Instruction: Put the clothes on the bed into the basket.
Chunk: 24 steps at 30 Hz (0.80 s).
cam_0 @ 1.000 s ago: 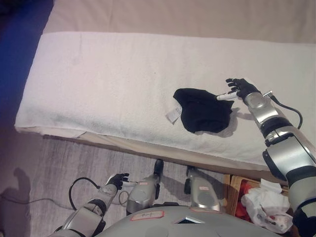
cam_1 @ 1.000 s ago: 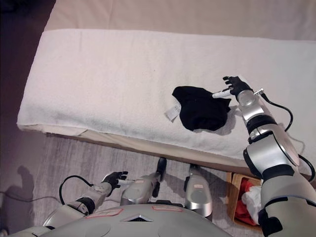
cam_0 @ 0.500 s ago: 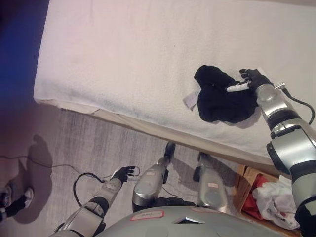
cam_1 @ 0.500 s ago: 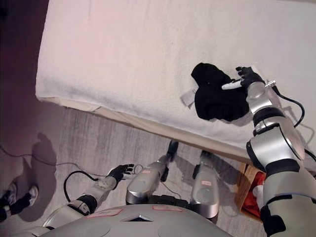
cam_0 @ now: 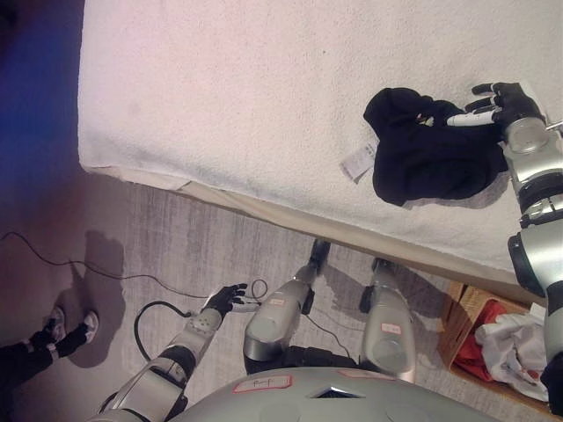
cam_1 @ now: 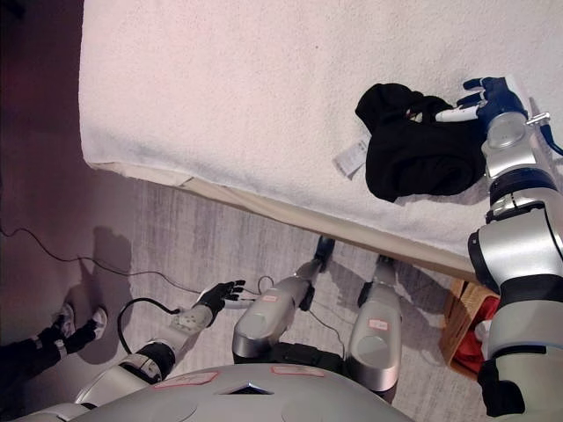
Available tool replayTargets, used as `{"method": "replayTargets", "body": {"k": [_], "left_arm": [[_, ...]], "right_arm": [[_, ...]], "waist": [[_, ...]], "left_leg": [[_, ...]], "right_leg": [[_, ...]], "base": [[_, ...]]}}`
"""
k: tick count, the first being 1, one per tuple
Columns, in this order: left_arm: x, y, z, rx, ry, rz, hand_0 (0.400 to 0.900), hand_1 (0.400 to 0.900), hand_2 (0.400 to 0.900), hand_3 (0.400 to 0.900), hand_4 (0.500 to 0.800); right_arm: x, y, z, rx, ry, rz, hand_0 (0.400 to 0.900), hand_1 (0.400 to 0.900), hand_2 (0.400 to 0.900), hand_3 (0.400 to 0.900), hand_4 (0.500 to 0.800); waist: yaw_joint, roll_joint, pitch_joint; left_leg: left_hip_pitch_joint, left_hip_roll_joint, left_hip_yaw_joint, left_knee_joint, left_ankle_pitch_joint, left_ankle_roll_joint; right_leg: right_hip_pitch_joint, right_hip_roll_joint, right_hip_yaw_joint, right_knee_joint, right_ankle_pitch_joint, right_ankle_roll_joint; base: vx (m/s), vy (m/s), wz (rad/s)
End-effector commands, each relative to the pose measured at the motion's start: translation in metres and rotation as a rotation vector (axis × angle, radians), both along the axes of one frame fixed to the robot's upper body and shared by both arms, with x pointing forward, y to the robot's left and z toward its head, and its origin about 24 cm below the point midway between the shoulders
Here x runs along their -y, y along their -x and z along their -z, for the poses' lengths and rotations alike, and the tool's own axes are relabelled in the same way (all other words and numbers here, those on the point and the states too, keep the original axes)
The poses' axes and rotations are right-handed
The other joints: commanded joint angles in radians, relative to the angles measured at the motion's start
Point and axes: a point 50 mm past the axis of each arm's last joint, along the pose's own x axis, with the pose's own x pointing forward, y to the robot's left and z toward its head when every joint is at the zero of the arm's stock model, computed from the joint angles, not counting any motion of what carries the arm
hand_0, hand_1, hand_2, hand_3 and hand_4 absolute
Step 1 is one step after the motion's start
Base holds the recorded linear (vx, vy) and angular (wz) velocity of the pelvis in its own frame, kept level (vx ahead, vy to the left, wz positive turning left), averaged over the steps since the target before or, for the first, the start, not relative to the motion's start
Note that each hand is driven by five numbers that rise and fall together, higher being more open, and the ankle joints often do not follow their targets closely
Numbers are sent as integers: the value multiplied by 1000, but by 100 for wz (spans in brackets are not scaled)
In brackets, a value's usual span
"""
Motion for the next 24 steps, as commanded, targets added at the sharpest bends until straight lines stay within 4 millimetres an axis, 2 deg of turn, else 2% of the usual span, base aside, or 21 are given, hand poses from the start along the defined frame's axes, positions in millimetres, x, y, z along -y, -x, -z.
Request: {"method": "replayTargets", "body": {"k": [1,2,3,5,15,24], "left_arm": [[-27,25,5,-80,-76,14,900,900,900,900,800],[-27,24,5,-78,-75,13,900,900,900,900,800],[-28,23,4,-73,-75,10,900,900,900,900,800],[-27,22,4,-74,-73,11,900,900,900,900,800],[-33,20,5,-93,-104,-32,900,900,900,900,800],[-41,15,4,-101,-136,-73,900,900,900,900,800]], "right_arm": [[-1,-3,-8,12,-28,9,771,771,771,771,722],[-1,-2,-6,7,-34,10,633,633,633,633,640],[-2,-2,-4,1,-40,8,531,531,531,531,579],[-3,-2,-1,-9,-50,7,400,400,400,400,500],[-29,-10,20,-52,-96,-58,400,400,400,400,500],[-45,-15,28,-72,-114,-93,400,400,400,400,500]], "waist": [[34,-12,5],[33,-10,5],[34,-9,4],[34,-6,1],[16,-30,-15],[-2,-69,-37]], "left_leg": [[-37,-31,72,2,-1,14],[-37,-32,69,2,-1,14],[-37,-34,67,1,-1,15],[-37,-37,67,3,-3,18],[-23,-41,78,20,-26,28],[-11,-39,86,30,-37,34]], "right_leg": [[-29,-68,80,112,-88,54],[-28,-69,80,109,-87,54],[-27,-71,80,107,-86,55],[-25,-73,80,106,-87,56],[-8,-74,94,108,-92,54],[7,-74,105,106,-92,51]], "base": [[0,0,0],[0,0,0],[0,0,0],[4,16,-1],[5,23,-7],[-4,15,-4]]}}
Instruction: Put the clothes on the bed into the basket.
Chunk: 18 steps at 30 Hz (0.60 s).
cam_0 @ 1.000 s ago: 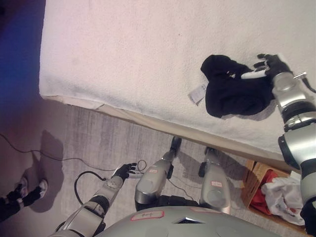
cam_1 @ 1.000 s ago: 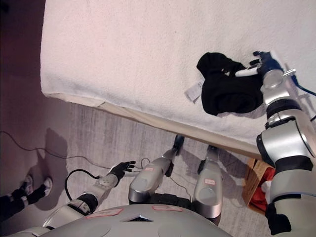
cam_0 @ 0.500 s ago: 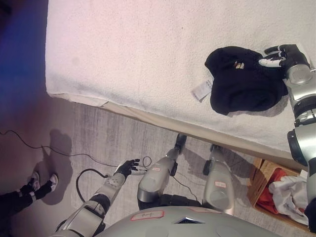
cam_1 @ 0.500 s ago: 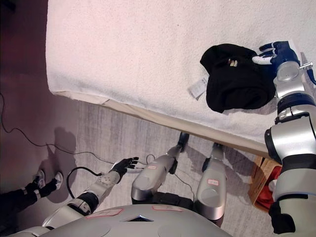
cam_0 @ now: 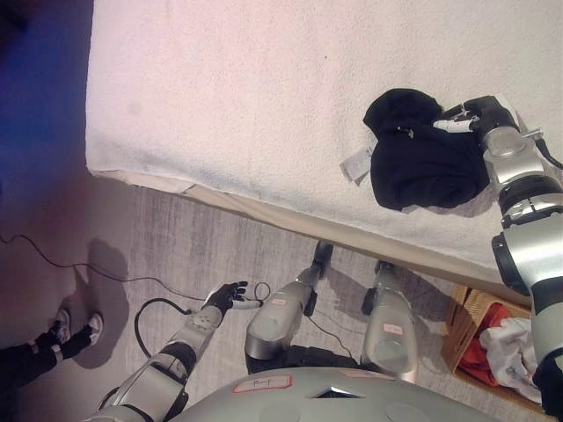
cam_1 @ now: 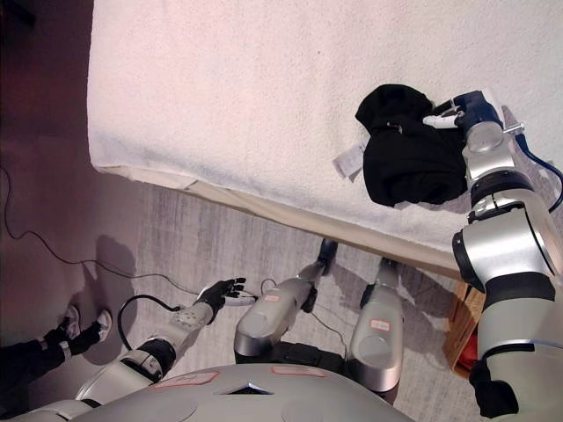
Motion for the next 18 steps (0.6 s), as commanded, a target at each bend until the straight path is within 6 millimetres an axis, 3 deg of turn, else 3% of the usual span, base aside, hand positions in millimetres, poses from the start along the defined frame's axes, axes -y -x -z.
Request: {"method": "replayTargets", "body": {"k": [1,8,13,14,15,18], "left_arm": [[-40,23,6,-108,-147,-49,900,900,900,900,800],[-48,22,5,-123,-175,-68,900,900,900,900,800],[-63,28,3,-153,-212,-104,900,900,900,900,800],[-63,28,3,-153,-212,-104,900,900,900,900,800],[-67,32,4,-168,-219,-123,900,900,900,900,800],[-77,39,3,-195,-241,-149,900,900,900,900,800]], "right_arm": [[-24,-9,5,-14,-9,-67,400,400,400,400,500],[-29,-13,2,-21,24,-93,400,400,400,400,500],[-37,-21,-17,-21,159,-167,400,400,400,400,500],[-37,-21,-17,-21,159,-167,400,400,400,400,500],[-39,-23,-24,-9,181,-182,400,400,400,400,500],[-40,-25,-33,-21,238,-195,400,400,400,400,500]], "waist": [[1,-76,-47],[-12,-127,-75],[-33,-218,-129],[-32,-218,-128],[-42,-253,-149],[-51,-294,-189]], "left_leg": [[-42,-38,61,28,-39,35],[-21,-34,70,39,-56,41],[31,-20,112,53,-96,49],[32,-20,113,53,-97,49],[58,-9,134,54,-110,51],[107,4,170,51,-135,57]], "right_leg": [[-19,-73,97,104,-101,56],[3,-69,105,102,-99,56],[38,-48,134,91,-91,60],[39,-48,136,91,-91,60],[51,-38,153,91,-91,62],[75,-19,180,89,-94,65]], "base": [[-6,19,-7],[-4,10,-11],[17,0,-36],[37,-20,-54],[33,-16,-55],[59,-12,-61]]}}
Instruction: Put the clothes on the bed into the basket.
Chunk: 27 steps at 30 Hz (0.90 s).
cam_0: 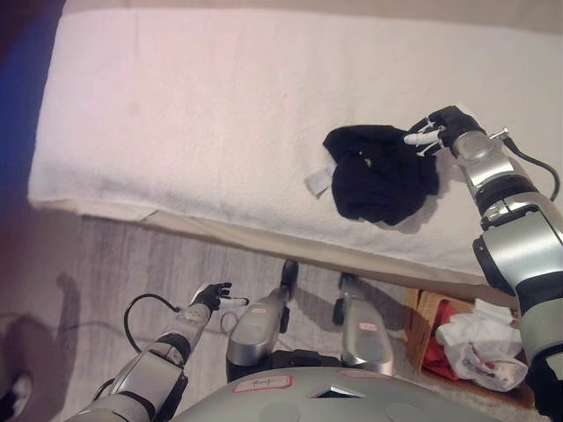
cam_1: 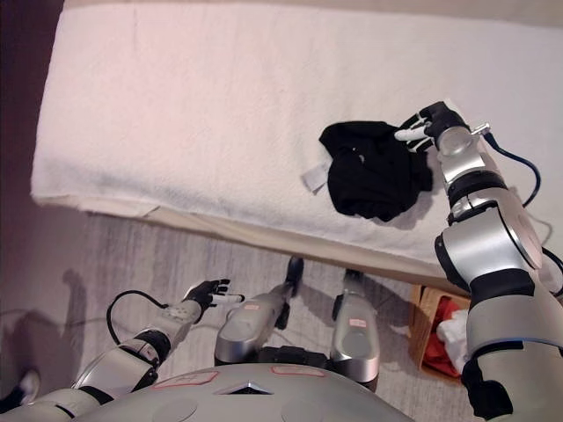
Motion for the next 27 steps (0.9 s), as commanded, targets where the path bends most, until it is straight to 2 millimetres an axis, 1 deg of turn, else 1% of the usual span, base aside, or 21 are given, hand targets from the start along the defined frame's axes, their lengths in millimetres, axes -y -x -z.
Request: {"method": "replayTargets", "body": {"k": [1,4,5,7,9,10,13,19,22,27], "left_arm": [[-49,38,1,-133,-146,-48,900,900,900,900,800],[-56,49,2,-164,-159,-73,900,900,900,900,800],[-59,52,2,-172,-168,-80,900,900,900,900,800],[-63,57,1,-184,-173,-95,900,900,900,900,800],[-67,62,1,-196,-182,-104,900,900,900,900,800],[-68,63,1,-201,-182,-107,900,900,900,900,800],[-70,66,1,-214,-191,-100,900,900,900,900,800],[-71,71,2,-228,-197,-88,900,900,900,900,800],[-71,75,2,-237,-198,-84,900,900,900,900,800],[-73,71,1,-227,-206,-74,900,900,900,900,800]], "right_arm": [[-3,-15,-51,102,166,-51,400,400,400,400,500],[-1,-16,-57,111,183,-58,400,400,400,400,500],[2,-16,-64,114,209,-55,400,400,400,400,500],[4,-16,-69,117,223,-55,400,400,400,400,500],[13,-13,-79,132,236,-32,400,400,400,400,500],[15,-13,-81,130,242,-30,400,400,400,400,500],[30,-7,-87,132,259,11,400,400,400,400,500],[59,7,-95,126,287,96,400,400,400,400,500],[70,12,-97,123,293,128,400,400,400,400,500],[90,24,-104,123,316,195,400,400,400,400,500]], "waist": [[-27,-74,-129],[-43,-97,-172],[-51,-105,-188],[-57,-113,-208],[-70,-121,-228],[-73,-123,-235],[-91,-129,-256],[-123,-130,-275],[-135,-127,-277],[-163,-115,-272]], "left_leg": [[-4,5,65,59,-119,29],[43,15,108,56,-139,36],[58,18,125,55,-145,38],[82,22,152,51,-154,41],[105,23,177,53,-163,45],[114,24,184,51,-166,46],[138,23,209,50,-176,51],[171,14,258,60,-199,68],[182,8,283,68,-211,77],[196,-2,316,79,-227,90]], "right_leg": [[17,-40,69,87,-112,60],[37,-22,111,80,-106,66],[43,-18,122,77,-102,68],[51,-10,145,76,-98,77],[60,-3,168,77,-92,84],[63,0,173,77,-91,86],[73,3,191,79,-85,95],[76,11,235,88,-69,117],[72,13,256,96,-61,125],[59,15,287,106,-47,138]], "base": [[76,2,-62],[40,29,-74],[26,36,-67],[12,35,-63],[6,34,-57],[6,31,-42],[-4,34,-30],[-33,49,-35],[-41,53,-32],[-44,53,-27]]}}
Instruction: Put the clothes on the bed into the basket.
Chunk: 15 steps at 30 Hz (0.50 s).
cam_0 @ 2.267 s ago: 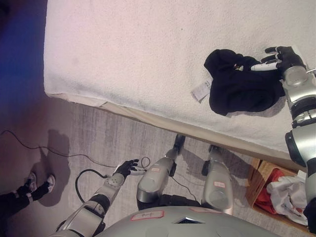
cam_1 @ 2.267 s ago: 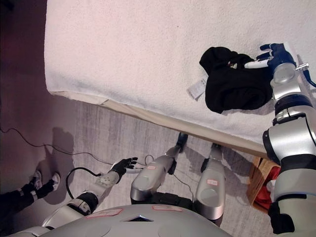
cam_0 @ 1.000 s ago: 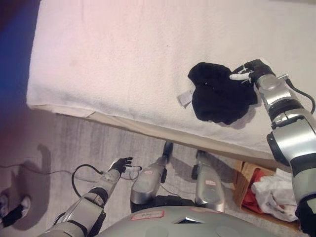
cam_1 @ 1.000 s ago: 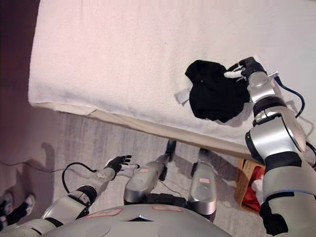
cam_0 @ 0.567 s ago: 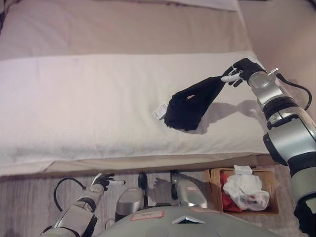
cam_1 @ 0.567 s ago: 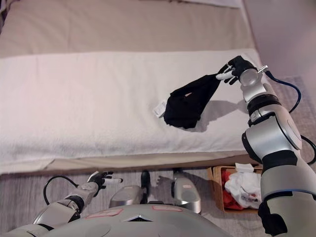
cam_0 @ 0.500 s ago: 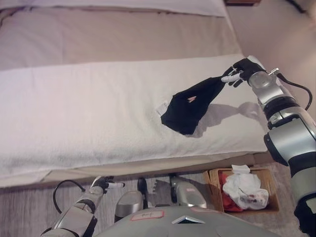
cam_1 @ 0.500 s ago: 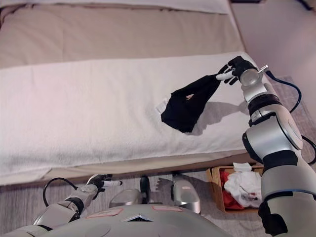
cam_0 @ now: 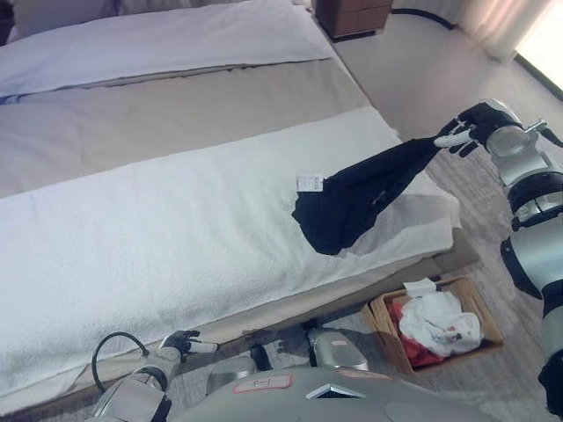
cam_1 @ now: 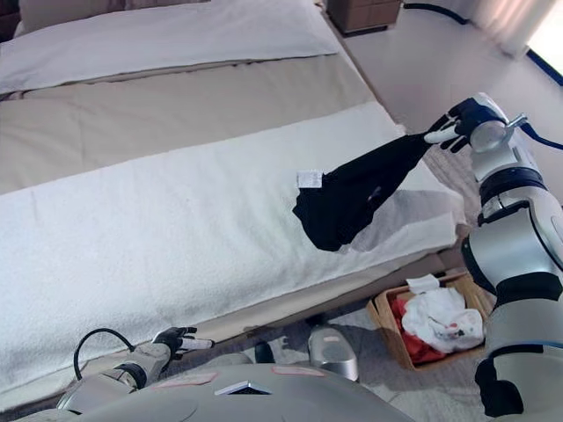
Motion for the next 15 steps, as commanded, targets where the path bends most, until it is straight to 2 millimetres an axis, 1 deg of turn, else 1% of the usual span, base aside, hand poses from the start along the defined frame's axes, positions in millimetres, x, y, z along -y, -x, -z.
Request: {"method": "replayTargets", "body": {"k": [1,3,8,15], "left_arm": [[-33,4,-10,-19,-102,0,900,900,900,900,800],[-33,6,-10,-24,-104,5,900,900,900,900,800],[-34,7,-10,-27,-107,12,900,900,900,900,800],[-37,7,-11,-33,-120,18,900,900,900,900,800]], "right_arm": [[42,9,-83,190,156,124,400,400,400,400,500],[51,16,-84,184,169,155,400,400,400,400,500],[66,26,-89,177,201,195,400,400,400,400,500],[83,40,-103,184,244,246,400,400,400,400,500]], "waist": [[-18,8,-28],[-27,13,-25],[-45,26,-18],[-74,42,-10]], "left_leg": [[-24,17,-37,101,-146,19],[-19,12,-23,103,-151,24],[-16,5,-5,114,-163,31],[-13,-3,17,118,-170,39]], "right_leg": [[-10,-29,-2,108,-41,76],[-14,-30,9,102,-27,83],[-20,-29,25,96,-11,92],[-33,-24,47,94,5,100]], "base": [[-30,48,-26],[-29,43,-28],[-32,29,-20],[-24,18,-20]]}}
